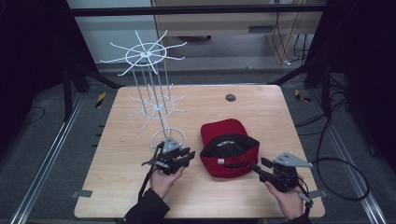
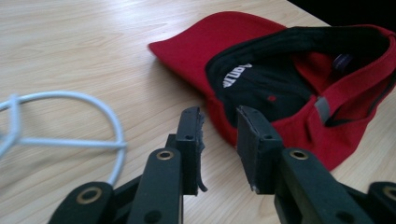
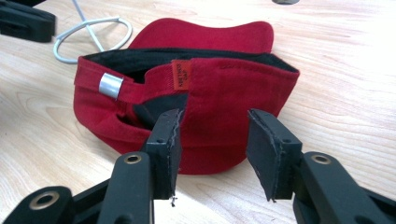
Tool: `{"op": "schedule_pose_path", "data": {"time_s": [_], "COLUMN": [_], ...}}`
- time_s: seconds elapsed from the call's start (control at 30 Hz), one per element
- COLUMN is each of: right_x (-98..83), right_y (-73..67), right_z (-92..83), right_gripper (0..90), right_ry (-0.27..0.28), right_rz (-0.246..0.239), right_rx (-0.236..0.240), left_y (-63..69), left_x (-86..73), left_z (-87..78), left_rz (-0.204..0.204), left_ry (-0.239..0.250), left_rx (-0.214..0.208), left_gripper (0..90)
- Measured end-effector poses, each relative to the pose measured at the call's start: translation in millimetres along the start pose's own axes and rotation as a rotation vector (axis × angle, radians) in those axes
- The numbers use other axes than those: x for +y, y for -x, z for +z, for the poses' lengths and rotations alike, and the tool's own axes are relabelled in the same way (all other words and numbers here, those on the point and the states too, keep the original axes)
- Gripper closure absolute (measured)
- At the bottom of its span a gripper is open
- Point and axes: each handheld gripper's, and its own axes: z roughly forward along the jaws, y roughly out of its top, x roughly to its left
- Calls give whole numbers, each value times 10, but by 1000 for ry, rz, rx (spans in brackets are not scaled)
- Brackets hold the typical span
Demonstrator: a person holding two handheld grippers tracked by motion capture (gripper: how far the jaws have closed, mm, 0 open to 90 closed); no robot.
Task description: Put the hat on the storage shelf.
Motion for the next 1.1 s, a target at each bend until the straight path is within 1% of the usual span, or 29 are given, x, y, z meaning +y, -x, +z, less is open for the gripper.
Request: {"op": "schedule_pose_path", "data": {"time_s": [0.03, 0.07, 0.13, 0.17, 0.2, 0.23, 0.27, 0.37, 0.4, 0.47, 0.5, 0.53, 0.6, 0.63, 0.7, 0.77, 0.83, 0.87, 0.9, 0.97, 1.03, 1.1], "right_x": [13, 13, 26, 43, 43, 55, 74, 116, 135, 176, 192, 217, 262, 281, 328, 376, 405, 425, 437, 449, 459, 479], "right_y": [12, 12, 23, 35, 35, 44, 62, 98, 110, 141, 151, 172, 197, 204, 232, 261, 281, 294, 306, 330, 362, 395], "right_z": [-2, -2, 0, -1, -1, -4, -5, 4, 12, 31, 39, 56, 90, 102, 135, 174, 218, 265, 310, 395, 472, 537], "right_gripper": [544, 544, 539, 534, 534, 532, 528, 520, 516, 509, 508, 505, 500, 498, 494, 489, 483, 473, 469, 460, 453, 452], "right_ry": [5, 5, 10, 16, 16, 20, 27, 35, 37, 45, 48, 51, 53, 54, 60, 63, 61, 50, 39, 20, -1, -14], "right_rz": [1, 1, 0, 3, 3, 6, 10, 18, 21, 35, 43, 43, 43, 49, 54, 62, 66, 69, 70, 74, 71, 80], "right_rx": [-6, -6, -11, -14, -14, -17, -21, -29, -32, -33, -33, -35, -45, -46, -52, -58, -64, -65, -66, -69, -77, -85], "left_y": [30, 30, 35, 33, 33, 30, 33, 17, 6, 1, -3, -3, -4, -3, 5, 1, 9, 22, 27, 42, 49, 53], "left_x": [20, 20, 38, 46, 46, 47, 42, 29, 23, 5, -8, -17, -36, -41, -44, -42, -41, -43, -43, -46, -48, -52], "left_z": [96, 96, 209, 291, 291, 354, 384, 464, 483, 526, 552, 569, 604, 613, 616, 609, 602, 599, 592, 590, 585, 585], "left_rz": [-11, -11, -32, -45, -45, -47, -59, -78, -75, -86, -85, -82, -93, -92, -84, -74, -60, -47, -29, -18, -6, 8], "left_ry": [-2, -2, -23, -44, -44, -59, -61, -91, -106, -118, -137, -144, -151, -158, -160, -157, -153, -144, -146, -136, -137, -138], "left_rx": [-2, -2, -5, -5, -5, -4, -5, -5, -5, -9, -11, -11, -20, -23, -14, -15, -13, -8, -3, -3, -2, 0], "left_gripper": [664, 654, 642, 623, 617, 617, 621, 635, 643, 662, 672, 697, 740, 771, 812, 853, 865, 869, 871, 872, 874, 874]}}
